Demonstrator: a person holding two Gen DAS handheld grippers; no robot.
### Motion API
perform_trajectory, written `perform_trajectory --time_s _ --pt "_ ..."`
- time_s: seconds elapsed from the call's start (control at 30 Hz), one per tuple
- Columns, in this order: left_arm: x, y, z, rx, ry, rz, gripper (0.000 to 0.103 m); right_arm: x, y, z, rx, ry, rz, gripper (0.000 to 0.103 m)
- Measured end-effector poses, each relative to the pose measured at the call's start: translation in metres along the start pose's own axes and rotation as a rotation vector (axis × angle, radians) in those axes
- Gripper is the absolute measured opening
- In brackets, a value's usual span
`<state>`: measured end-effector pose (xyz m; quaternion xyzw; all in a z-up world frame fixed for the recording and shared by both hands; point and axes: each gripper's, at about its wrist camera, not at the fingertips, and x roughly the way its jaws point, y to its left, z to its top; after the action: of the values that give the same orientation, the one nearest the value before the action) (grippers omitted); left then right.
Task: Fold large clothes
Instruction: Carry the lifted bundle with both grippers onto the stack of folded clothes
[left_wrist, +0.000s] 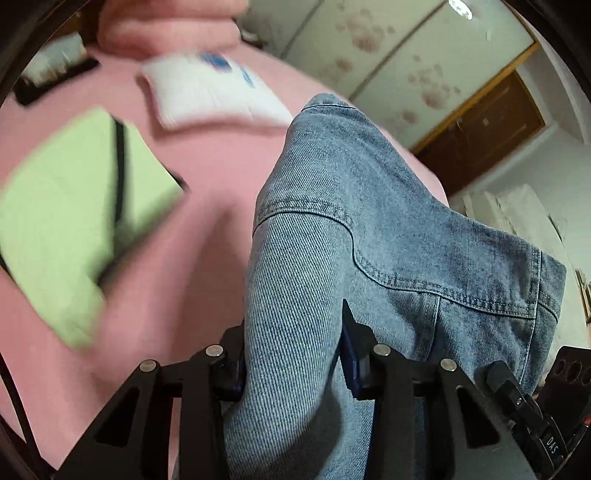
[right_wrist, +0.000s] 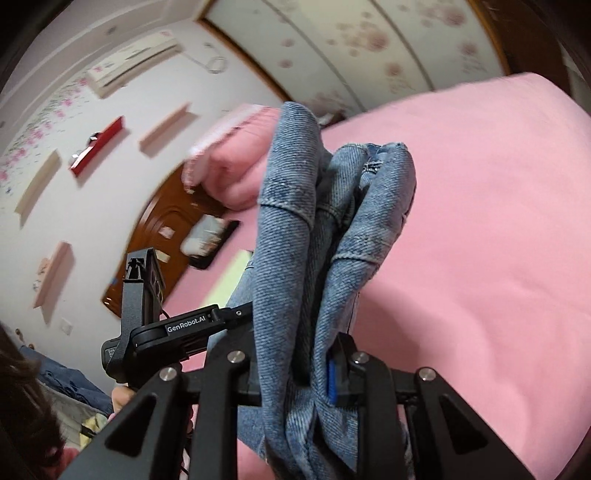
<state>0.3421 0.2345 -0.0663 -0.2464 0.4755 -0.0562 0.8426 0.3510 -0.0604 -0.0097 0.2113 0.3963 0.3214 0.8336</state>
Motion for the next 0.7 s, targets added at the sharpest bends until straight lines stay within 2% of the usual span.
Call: perform_trajectory --time_s 0.13,0.27,0.4,0.47,0.5,0.53,0.57,0.63,0.7 --pt "-0.049 0.052 0.067 0.017 -0.077 0.090 0.037 0.065 0.057 0.028 -0.010 -0.019 0.104 0.022" --pt "-0.081 0.106 0.115 0.048 -0.117 0.195 0.037 0.135 0.102 0.046 -0.007 -0.011 0.189 0.022" --pt "-0.080 0.169 0.156 0.084 -0.099 0.305 0.037 0.218 0.131 0.042 0.036 0.011 0.258 0.022" --pt "-0.060 0.206 0.161 0.112 -0.064 0.374 0.037 0.265 0.128 0.028 0.100 0.045 0.290 0.022" --pt "-0.058 0.234 0.153 0.129 -0.052 0.396 0.037 0.287 0.125 0.019 0.109 0.063 0.282 0.022" --pt "-0.034 0.257 0.149 0.149 -0.022 0.435 0.037 0.307 0.122 0.008 0.114 0.079 0.271 0.021" --pt "-0.012 0.272 0.142 0.158 0.008 0.460 0.037 0.329 0.110 -0.007 0.134 0.112 0.258 0.022" --pt "0.032 0.301 0.129 0.176 0.075 0.526 0.040 0.385 0.083 -0.039 0.204 0.232 0.180 0.021" --pt "0.041 0.300 0.119 0.250 0.026 0.552 0.042 0.407 0.067 -0.059 0.195 0.248 0.128 0.021"
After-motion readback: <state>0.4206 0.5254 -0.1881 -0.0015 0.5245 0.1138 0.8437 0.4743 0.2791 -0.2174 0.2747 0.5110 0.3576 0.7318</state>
